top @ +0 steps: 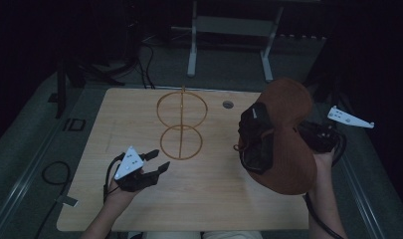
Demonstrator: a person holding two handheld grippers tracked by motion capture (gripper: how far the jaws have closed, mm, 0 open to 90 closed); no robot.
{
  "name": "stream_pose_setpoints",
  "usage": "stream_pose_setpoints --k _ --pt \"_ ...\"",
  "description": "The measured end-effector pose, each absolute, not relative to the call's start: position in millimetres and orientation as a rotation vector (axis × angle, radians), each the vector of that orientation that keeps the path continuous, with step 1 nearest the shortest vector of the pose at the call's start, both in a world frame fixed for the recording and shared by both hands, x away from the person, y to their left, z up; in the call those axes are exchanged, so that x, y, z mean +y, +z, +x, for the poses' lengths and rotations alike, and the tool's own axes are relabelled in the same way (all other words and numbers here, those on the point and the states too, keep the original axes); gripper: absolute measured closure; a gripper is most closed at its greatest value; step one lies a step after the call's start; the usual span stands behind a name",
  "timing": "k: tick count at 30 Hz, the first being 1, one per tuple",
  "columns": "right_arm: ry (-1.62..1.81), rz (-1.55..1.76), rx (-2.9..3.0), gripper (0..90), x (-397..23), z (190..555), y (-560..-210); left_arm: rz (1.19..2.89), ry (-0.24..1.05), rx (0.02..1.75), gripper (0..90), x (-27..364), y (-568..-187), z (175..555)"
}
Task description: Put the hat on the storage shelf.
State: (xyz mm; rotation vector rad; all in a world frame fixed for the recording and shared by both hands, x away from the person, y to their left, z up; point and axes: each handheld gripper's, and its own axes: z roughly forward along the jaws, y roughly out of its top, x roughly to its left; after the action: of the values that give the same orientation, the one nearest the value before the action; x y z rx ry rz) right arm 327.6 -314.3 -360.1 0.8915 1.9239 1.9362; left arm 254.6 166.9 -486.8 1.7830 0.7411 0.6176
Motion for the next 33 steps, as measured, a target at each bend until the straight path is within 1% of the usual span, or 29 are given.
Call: stream_pose_setpoints --k 2,3,4,5,6,7,9,10,11,12,13,14,16,18,26,31,33 --pt "1.938 0.896 1.912 88.9 -314 332 -358 1.753 0.618 0.808 45.1 184 -500 250" --pt "1.942 0.902 1.904 88.9 -314 334 -356 1.742 0.616 0.831 42.9 190 -504 248" --pt "1.942 0.902 1.904 88.9 -314 334 -356 1.742 0.616 0.831 42.4 190 -504 248" --pt "1.943 0.912 1.897 88.9 -313 340 -354 1.728 0.622 0.867 41.2 200 -513 245" --pt "1.943 0.912 1.897 88.9 -313 340 -354 1.728 0.622 0.867 37.9 200 -513 245" --pt "1.940 0.918 1.895 88.9 -312 343 -352 1.725 0.627 0.894 37.9 205 -517 243" --pt "1.931 0.925 1.888 88.9 -308 351 -348 1.709 0.635 0.984 25.0 217 -530 239" --pt "1.929 0.930 1.887 88.9 -306 354 -347 1.706 0.633 1.014 22.8 220 -535 239" --pt "1.929 0.930 1.887 88.9 -306 354 -347 1.706 0.633 1.014 15.7 220 -535 239" --pt "1.931 0.934 1.883 88.9 -305 357 -347 1.706 0.631 1.028 15.7 223 -540 238" --pt "1.929 0.944 1.882 88.9 -304 359 -347 1.699 0.646 1.060 10.3 227 -547 235" --pt "1.929 0.944 1.882 88.9 -304 359 -347 1.699 0.646 1.060 8.0 227 -547 235" --pt "1.928 0.964 1.884 88.9 -298 369 -348 1.687 0.624 1.083 6.5 231 -553 232" --pt "1.925 0.968 1.888 88.9 -297 371 -348 1.691 0.640 1.102 3.2 233 -557 230" --pt "1.958 0.983 1.877 88.9 -280 396 -340 1.715 0.656 1.121 3.0 235 -569 221" --pt "1.975 0.971 1.870 88.9 -269 407 -331 1.688 0.663 1.121 3.0 237 -570 220" --pt "1.979 0.976 1.879 88.9 -256 417 -327 1.673 0.672 1.118 3.0 237 -569 219"
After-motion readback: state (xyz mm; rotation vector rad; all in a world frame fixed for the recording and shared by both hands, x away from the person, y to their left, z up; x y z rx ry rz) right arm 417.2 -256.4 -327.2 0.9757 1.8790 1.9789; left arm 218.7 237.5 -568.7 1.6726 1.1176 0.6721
